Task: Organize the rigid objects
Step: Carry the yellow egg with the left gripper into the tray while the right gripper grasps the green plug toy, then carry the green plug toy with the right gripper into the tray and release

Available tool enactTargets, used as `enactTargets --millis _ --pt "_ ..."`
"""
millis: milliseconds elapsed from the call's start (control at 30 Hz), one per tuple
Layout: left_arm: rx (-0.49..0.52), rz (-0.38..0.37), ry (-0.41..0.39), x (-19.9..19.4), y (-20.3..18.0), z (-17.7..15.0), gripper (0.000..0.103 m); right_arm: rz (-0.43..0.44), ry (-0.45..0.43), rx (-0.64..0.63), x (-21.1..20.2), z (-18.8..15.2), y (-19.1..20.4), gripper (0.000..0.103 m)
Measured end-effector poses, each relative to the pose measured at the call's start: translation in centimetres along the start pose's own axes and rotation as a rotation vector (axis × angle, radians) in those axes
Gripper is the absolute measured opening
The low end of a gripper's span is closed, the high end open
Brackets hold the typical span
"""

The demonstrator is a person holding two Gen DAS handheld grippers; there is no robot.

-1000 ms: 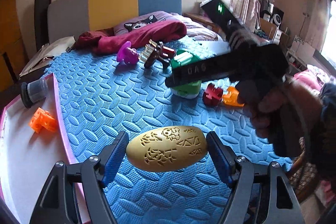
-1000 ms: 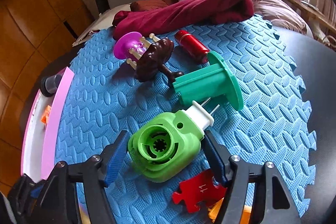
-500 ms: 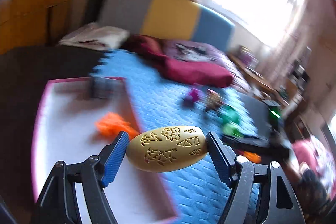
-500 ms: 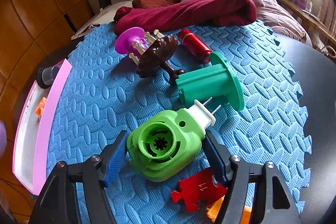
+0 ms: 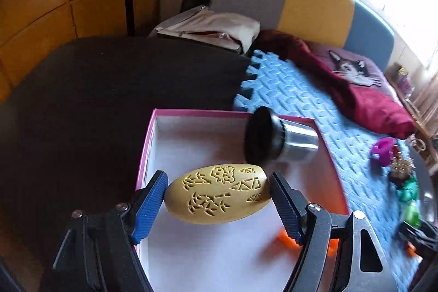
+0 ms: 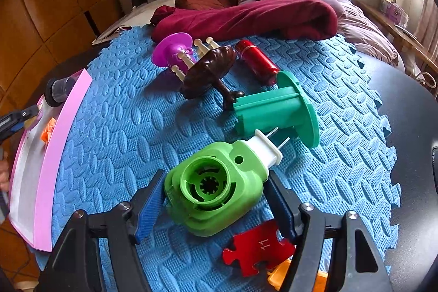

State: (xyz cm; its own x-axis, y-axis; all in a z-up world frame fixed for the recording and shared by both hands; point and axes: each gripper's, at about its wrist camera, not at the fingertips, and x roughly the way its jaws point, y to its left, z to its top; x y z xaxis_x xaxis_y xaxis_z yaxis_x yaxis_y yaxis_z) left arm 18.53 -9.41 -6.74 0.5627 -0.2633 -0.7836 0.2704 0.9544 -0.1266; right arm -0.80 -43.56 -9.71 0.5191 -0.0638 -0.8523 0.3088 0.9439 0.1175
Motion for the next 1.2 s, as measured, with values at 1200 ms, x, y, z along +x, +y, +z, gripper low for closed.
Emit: enactTargets --millis 1200 --pt "0.126 0.027 -0.13 -10.7 -4.1 -10.0 0.094 0.059 0.01 0.125 -0.3 0.3 -1.1 0.073"
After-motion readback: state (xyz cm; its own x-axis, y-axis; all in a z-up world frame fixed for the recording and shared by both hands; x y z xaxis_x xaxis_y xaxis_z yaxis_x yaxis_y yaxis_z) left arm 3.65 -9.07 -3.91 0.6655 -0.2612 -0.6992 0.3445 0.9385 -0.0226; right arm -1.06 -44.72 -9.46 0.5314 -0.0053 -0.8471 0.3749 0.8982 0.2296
